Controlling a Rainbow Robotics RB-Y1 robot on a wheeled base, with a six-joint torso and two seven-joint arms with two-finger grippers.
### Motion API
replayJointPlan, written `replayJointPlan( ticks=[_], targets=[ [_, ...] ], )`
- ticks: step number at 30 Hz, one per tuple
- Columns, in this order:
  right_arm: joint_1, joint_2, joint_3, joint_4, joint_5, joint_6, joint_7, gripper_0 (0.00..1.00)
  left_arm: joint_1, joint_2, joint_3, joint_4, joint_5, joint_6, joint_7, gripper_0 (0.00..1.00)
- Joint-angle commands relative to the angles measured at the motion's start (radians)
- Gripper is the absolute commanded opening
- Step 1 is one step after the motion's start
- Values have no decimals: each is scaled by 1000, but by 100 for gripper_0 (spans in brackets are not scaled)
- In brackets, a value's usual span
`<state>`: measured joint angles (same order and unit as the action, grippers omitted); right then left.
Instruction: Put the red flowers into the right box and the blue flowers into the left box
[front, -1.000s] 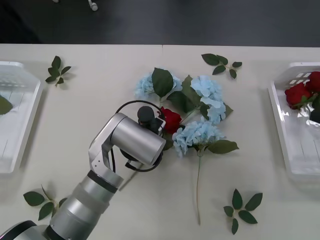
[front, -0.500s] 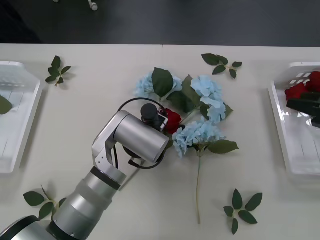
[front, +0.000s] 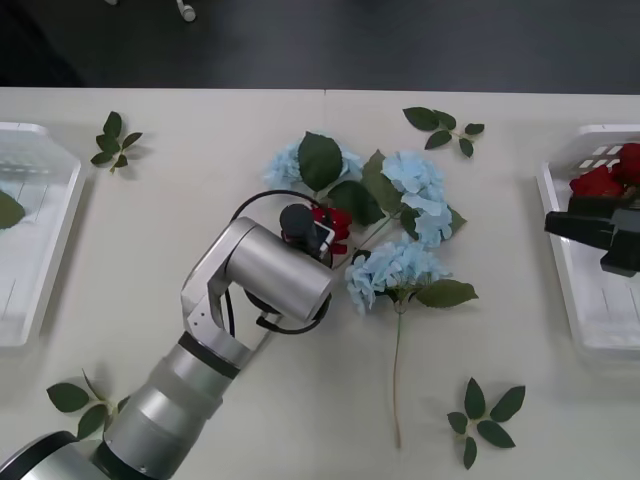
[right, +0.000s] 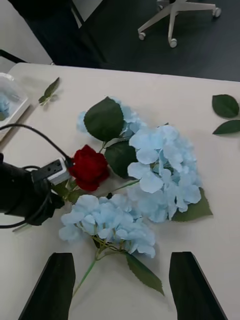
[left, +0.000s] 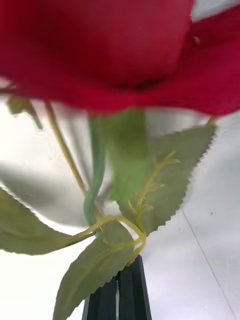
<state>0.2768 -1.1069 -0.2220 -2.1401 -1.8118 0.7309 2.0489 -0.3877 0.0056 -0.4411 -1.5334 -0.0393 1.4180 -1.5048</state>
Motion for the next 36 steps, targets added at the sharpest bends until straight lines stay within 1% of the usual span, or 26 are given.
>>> replayJointPlan(
  ticks=[1,7,10,15,19,24,29,31,33,36],
  targets=[
    [12,-28,13,-40,-4,-4,5,55,-4,63,-18,-137,53,-8,51,0],
    [12,-30,29,-57,-4,-5,7,55,29,169,-16,-301,159,-10,67,0],
    [13,-30,30,-64,-4,-5,7,55,41,211,-16,-355,205,-30,69,0],
    [13,-30,30,-80,-4,-5,2,55,84,278,5,-455,299,-114,63,0],
    [15,-31,30,-84,-4,-7,2,55,141,300,71,-530,409,-218,40,0],
    [16,-31,30,-86,-4,-5,7,55,214,301,156,-600,561,-329,-87,0],
    [18,-31,30,-92,-4,-5,5,55,239,301,223,-634,705,-372,-187,0],
    [18,-31,30,-98,-4,-7,5,55,245,301,277,-636,835,-381,-255,0],
    [19,-31,30,-109,-15,-7,5,55,256,301,343,-634,1000,-381,-364,0],
    [24,-31,30,-135,-17,-7,7,55,277,301,410,-634,1159,-381,-502,0]
  ],
)
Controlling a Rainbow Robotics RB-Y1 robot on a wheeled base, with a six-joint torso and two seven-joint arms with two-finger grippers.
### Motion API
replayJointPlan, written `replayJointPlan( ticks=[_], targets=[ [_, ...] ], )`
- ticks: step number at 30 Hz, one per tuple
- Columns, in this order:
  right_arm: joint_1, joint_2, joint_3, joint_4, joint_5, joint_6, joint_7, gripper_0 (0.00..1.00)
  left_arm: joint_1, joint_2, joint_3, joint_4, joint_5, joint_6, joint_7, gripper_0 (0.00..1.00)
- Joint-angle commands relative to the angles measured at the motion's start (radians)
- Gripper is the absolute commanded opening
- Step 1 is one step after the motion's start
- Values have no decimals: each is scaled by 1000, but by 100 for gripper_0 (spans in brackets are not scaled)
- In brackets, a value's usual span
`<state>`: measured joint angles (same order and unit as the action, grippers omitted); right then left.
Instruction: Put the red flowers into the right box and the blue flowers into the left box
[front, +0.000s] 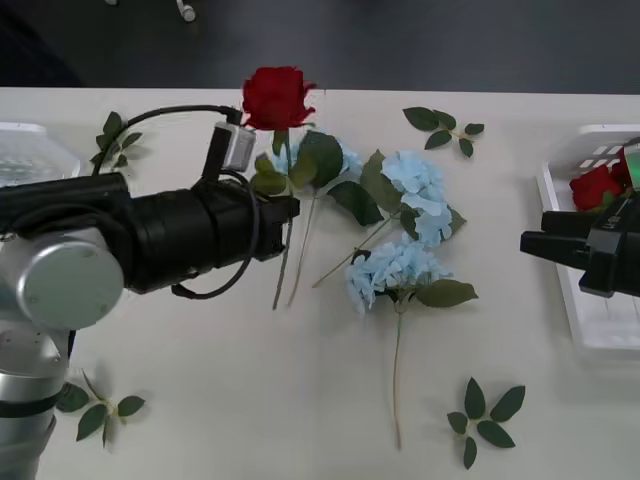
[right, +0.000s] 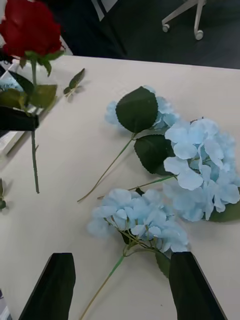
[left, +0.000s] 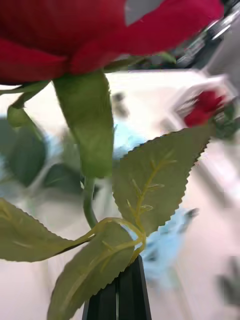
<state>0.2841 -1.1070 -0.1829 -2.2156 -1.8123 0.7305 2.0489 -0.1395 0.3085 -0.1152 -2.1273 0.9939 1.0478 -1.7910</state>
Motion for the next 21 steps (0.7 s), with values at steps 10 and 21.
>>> replayJointPlan(
  ticks=[10,21],
  targets=[
    [23,-31,120,-162,-4,-115,22,55,80,4,146,-36,483,-9,-611,0],
    [-125,-31,441,-168,73,-264,36,55,86,-19,212,-36,649,141,-914,0]
  ],
)
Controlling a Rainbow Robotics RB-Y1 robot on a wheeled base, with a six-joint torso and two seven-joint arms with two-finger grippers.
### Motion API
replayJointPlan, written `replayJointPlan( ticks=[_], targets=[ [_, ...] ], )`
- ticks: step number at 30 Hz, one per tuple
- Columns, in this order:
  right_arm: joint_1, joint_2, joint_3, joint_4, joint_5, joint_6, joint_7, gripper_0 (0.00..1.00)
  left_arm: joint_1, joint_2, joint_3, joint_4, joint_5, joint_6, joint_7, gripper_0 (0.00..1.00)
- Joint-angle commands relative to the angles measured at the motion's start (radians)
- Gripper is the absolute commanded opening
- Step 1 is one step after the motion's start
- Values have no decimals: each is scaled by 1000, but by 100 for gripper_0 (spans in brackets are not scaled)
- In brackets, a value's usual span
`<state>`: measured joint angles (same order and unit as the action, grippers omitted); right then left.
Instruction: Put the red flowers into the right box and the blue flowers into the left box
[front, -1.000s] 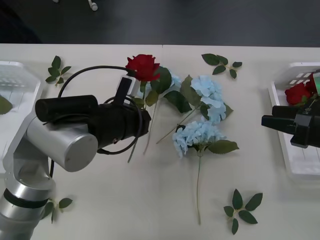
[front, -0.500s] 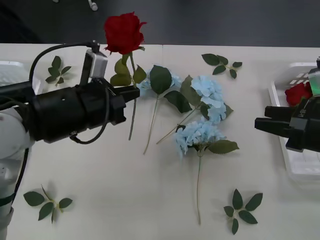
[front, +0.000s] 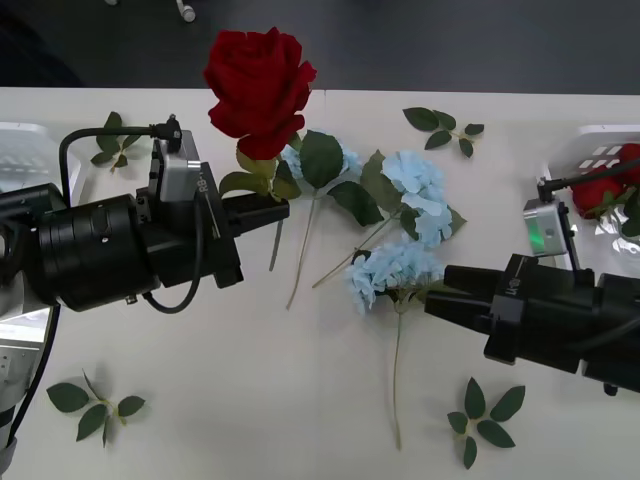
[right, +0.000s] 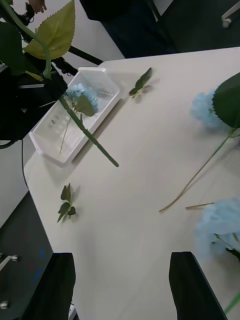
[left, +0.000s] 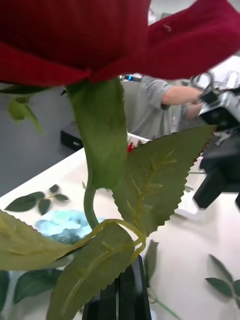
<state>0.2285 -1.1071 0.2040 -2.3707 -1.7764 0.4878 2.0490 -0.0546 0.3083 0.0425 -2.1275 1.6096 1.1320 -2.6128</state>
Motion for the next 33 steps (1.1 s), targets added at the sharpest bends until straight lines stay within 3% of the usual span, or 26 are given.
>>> replayJointPlan(
  ticks=[1,8,23,33],
  targets=[
    [-90,-31,78,-5,40,-31,37,55,1,-25,65,-37,36,80,-92,0],
    [-275,1,276,70,51,-129,48,55,1,-87,137,-37,66,219,-92,0],
    [-583,142,607,272,66,-322,88,55,-2,-95,129,-37,69,221,-92,0],
    [-716,220,747,337,64,-408,92,55,-2,-95,129,-37,69,221,-92,0]
  ],
)
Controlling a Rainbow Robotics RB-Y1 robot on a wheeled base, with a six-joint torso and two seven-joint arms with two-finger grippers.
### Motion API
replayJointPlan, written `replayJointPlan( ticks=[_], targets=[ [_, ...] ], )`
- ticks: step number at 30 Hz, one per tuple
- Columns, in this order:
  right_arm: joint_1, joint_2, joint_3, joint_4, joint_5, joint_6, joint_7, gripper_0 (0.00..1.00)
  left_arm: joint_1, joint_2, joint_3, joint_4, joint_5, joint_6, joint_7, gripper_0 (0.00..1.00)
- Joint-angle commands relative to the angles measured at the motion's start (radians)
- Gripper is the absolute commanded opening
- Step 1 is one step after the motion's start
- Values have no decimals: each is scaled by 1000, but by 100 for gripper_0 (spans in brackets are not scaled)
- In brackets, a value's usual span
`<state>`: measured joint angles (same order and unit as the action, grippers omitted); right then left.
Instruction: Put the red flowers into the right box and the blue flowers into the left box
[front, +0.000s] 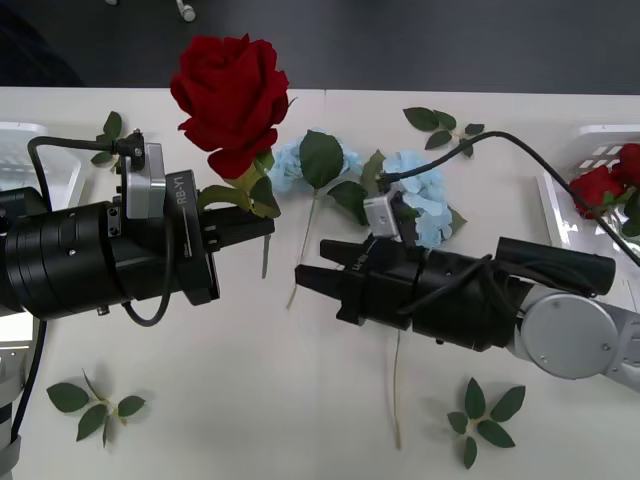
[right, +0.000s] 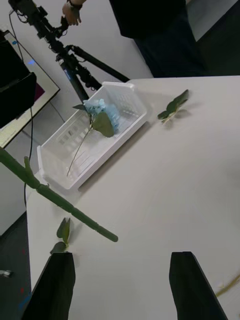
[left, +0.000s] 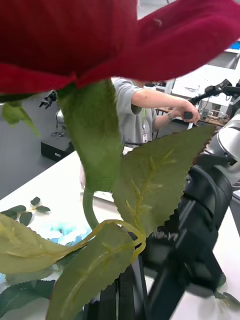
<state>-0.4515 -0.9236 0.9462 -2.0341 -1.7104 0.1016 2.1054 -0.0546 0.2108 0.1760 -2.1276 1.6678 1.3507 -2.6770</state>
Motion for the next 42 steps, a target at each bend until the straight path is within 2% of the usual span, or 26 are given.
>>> replayJointPlan(
  ticks=[1,13,33,42],
  targets=[
    [-42,49,9,8,-2,-23,36,55,-2,2,-4,-37,10,2,-28,0],
    [-88,117,55,28,-2,-40,36,55,-2,2,-4,-37,10,2,-28,0],
    [-98,190,62,58,18,-99,50,55,-2,2,-4,-37,10,2,-28,0],
    [-124,209,59,103,46,-100,176,54,-2,2,-4,-37,10,2,-28,0]
  ],
)
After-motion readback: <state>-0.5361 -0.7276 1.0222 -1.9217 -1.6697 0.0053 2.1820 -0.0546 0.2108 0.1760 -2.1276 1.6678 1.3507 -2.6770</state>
